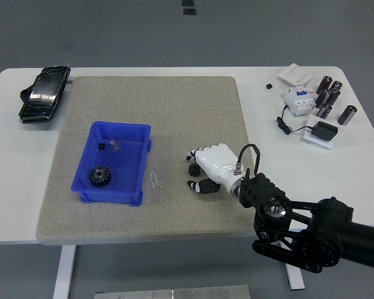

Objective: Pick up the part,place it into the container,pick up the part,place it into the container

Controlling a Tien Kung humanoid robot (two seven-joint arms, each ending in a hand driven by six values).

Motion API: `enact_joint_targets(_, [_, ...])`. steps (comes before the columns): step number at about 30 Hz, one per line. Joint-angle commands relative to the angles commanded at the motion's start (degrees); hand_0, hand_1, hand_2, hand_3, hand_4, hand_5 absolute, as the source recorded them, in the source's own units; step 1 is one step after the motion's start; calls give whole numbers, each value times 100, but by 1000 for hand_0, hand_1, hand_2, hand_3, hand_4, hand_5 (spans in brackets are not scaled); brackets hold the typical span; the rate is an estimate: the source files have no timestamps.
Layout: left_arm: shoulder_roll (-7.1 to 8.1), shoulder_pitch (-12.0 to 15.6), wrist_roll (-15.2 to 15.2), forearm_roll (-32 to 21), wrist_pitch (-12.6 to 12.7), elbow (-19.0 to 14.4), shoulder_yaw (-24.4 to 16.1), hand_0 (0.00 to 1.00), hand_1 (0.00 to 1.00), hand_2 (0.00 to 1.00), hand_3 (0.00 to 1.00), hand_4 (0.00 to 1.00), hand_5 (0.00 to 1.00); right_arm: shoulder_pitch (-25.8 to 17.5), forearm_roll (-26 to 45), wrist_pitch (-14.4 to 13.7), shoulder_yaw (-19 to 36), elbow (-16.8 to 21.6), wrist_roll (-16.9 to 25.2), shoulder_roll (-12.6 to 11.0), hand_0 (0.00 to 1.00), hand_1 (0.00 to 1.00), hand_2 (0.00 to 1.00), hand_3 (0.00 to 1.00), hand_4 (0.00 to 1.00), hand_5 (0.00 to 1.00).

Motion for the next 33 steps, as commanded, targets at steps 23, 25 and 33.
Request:
enact_joint_targets(23, [-1, -14, -38, -57, 0, 10, 49, 680, 635, 601, 578, 629, 266, 1, 154, -272, -161, -123, 116, 29, 322, 412, 420, 655, 500, 290])
enact_joint_targets(25, [-1, -13, -40, -58, 1, 11, 49, 680, 635, 601, 578, 629, 266, -1, 168, -294, -175, -136, 128, 30, 322, 412, 420, 655, 500, 290])
enact_joint_targets(33, [-3, -20, -50, -78, 6, 13, 59, 680, 635, 602, 578, 631, 274, 27, 154, -402, -175, -82, 171, 17, 322, 415, 409, 654, 497, 294])
